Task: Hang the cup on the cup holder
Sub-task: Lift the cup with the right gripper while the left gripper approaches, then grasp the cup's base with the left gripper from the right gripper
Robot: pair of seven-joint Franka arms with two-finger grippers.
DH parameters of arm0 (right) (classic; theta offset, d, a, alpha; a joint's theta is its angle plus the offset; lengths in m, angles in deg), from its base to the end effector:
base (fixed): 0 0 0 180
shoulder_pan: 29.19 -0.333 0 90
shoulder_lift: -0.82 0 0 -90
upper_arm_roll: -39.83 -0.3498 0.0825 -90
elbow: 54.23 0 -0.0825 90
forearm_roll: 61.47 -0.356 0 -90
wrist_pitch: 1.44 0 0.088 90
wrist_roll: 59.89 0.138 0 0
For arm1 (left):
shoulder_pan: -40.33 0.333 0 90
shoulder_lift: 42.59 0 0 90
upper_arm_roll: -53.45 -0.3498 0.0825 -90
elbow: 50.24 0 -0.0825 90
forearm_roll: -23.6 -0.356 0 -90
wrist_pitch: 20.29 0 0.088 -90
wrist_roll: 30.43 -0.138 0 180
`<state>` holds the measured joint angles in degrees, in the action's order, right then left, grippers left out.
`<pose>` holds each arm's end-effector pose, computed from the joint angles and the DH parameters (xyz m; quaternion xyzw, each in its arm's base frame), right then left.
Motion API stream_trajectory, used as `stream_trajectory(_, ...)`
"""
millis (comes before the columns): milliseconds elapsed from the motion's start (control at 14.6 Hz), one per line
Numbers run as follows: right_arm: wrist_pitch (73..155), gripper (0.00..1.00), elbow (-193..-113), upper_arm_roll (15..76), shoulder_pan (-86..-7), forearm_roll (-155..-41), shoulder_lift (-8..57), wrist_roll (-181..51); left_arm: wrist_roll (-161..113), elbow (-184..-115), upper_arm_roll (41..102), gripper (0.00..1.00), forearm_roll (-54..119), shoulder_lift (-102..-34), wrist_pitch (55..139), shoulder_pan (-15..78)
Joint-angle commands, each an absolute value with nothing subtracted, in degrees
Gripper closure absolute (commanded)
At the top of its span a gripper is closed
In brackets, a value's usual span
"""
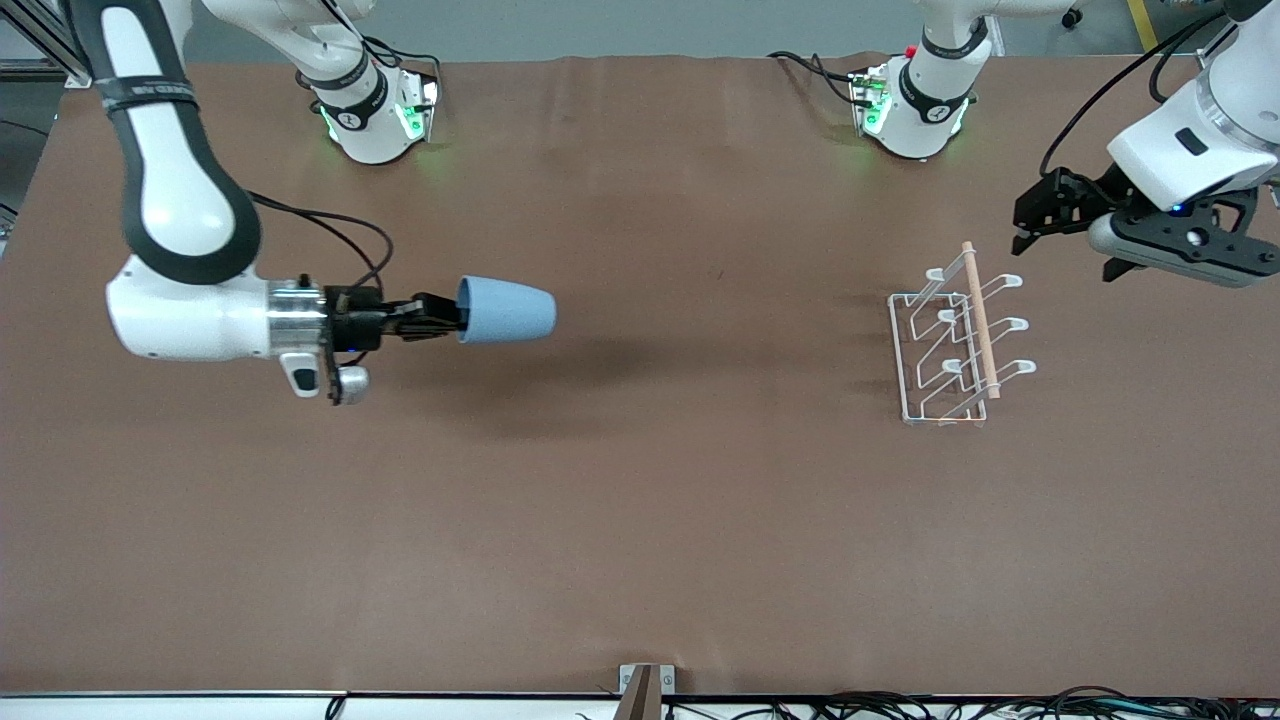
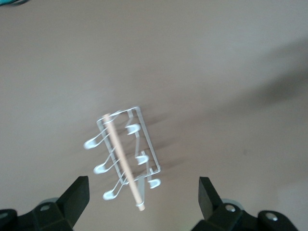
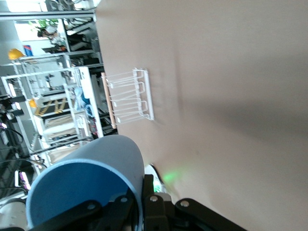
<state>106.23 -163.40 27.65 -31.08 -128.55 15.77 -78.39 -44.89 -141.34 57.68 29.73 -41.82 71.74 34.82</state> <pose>0.5532 0.2290 0.4224 -0.8452 0.0026 0.1014 0.5247 0.5163 -0.1035 0.6297 0.9765 -0.2082 0.0170 0.0523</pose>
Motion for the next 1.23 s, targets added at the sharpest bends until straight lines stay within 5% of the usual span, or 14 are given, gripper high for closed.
stream_trajectory(0, 110.2, 1.0, -163.8, 23.4, -30.9, -135.4, 18.0, -81.9, -53.4, -138.5, 59.1, 0.0, 31.9, -45.1, 71.6, 33.7)
stream_trajectory(617, 119.0, 1.0, -166.6, 16.9, -33.4, -150.5, 20.3, -91.5, -65.2, -138.3, 70.5, 0.0, 33.6, -54.0, 73.1, 32.9)
stream_trajectory(1165, 125.3, 1.0, -166.6, 12.3, -33.9, -155.0, 22.7, -96.4, -68.6, -138.0, 75.8, 0.0, 33.1, -60.2, 85.2, 26.8)
